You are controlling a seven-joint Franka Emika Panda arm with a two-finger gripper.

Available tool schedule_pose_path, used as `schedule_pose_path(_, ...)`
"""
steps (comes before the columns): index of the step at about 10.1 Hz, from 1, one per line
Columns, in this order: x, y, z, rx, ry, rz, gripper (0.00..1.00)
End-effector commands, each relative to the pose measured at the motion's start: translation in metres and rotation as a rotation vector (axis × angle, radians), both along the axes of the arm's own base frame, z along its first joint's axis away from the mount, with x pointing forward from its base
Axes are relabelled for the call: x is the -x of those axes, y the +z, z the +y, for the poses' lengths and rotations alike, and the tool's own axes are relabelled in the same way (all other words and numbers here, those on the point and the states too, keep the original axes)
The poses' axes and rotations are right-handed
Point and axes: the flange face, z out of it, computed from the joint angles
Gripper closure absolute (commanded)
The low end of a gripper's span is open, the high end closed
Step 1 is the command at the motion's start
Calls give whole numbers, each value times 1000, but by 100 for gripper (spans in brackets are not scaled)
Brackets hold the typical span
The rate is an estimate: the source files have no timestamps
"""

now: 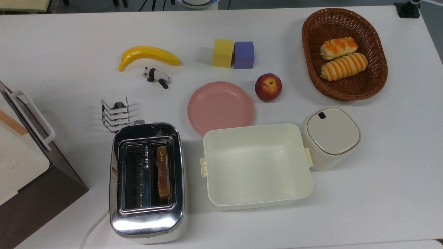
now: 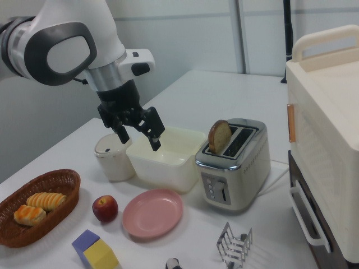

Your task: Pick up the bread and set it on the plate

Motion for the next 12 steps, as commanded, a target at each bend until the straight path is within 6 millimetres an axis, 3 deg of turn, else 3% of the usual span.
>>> schedule_pose_path(1,10,-6,16,69,130,21,0)
schedule_pose_path(5,2,2,16,23,-52,-61,0)
schedule_pose_path(8,-30,-18,8,9,-103,-137,0)
schedule_pose_path(10,-72,-67,-2,6,-103,-137,0)
schedule_pose_path(12,-103,-101,-9,7,-103,-197,0)
